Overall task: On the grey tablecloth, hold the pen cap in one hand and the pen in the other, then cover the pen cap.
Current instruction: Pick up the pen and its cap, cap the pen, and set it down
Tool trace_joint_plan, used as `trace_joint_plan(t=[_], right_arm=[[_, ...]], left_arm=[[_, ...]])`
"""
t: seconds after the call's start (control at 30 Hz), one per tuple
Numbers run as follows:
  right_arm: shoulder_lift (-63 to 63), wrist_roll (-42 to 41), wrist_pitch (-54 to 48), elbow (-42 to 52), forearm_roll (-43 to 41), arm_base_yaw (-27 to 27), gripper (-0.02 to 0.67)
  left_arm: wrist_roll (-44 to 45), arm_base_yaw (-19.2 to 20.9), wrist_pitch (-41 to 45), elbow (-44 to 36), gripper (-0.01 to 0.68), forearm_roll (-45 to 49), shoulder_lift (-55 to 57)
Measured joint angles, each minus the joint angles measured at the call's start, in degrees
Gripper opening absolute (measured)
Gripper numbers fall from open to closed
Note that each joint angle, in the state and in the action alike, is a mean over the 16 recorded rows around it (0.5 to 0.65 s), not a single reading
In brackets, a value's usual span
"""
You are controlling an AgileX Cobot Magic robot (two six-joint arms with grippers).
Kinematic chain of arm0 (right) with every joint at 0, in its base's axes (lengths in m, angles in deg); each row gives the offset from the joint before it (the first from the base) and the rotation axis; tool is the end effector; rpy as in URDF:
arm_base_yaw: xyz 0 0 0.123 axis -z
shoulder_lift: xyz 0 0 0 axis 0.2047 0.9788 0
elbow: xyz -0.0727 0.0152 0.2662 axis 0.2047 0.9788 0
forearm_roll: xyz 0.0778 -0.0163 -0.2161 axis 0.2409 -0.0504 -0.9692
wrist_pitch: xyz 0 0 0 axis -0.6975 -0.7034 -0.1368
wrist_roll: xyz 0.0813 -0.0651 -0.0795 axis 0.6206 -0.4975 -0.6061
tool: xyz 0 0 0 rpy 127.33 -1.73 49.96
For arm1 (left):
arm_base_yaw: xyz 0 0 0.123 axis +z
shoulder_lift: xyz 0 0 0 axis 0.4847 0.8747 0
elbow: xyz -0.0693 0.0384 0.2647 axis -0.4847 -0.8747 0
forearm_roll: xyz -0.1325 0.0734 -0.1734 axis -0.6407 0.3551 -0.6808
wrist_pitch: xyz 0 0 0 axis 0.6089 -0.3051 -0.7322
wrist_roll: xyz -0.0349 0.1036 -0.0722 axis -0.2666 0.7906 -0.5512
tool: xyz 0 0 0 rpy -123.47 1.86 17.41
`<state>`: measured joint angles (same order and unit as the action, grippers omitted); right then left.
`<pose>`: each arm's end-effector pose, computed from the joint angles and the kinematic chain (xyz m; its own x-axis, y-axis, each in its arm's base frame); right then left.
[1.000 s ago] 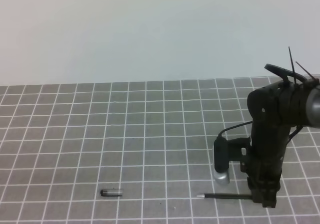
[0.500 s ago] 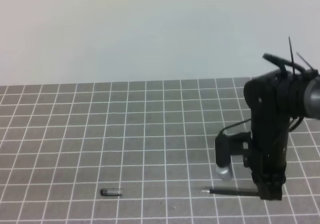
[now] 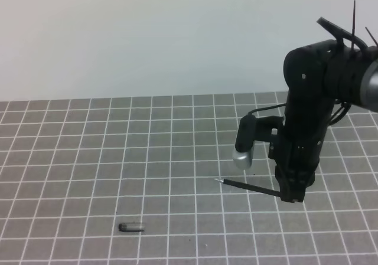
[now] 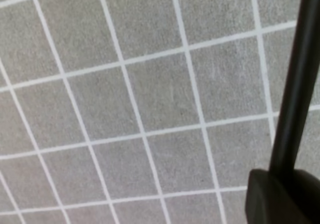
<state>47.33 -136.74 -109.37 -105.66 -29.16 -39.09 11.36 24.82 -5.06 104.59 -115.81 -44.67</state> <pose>0.3325 0.1825 0.1818 -0.1687 -0.9808 -0.0979 -0.9854 0.1700 -0.0052 0.0977 -0.0366 0.2958 -0.1444 0.3102 -0.9397 0.3490 0.9045 0.2449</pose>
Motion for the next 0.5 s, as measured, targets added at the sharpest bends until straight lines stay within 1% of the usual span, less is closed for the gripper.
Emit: trace_joint_plan(t=[0.13,0.27,0.4,0.5], right_arm=[[0.0,0.97,0.0,-0.72,1.37,0.0,0.055],[0.0,1.41,-0.37,-0.8,3.79,0.0,0.055],[0.0,2.23,-0.37,-0.8,6.42,0.0,0.042],[0.0,3.36,-0.37,-0.8,8.3,0.0,0.03]], left_arm=[[11.77,-0.24,6.29,4.66,0.0,-3.48,4.99],[21.65,-0.34,11.52,8.59,0.0,-7.74,11.4],[30.23,-0.36,15.63,11.67,0.0,-11.69,18.8],[35.12,-0.66,17.81,13.55,0.0,-12.8,24.85]])
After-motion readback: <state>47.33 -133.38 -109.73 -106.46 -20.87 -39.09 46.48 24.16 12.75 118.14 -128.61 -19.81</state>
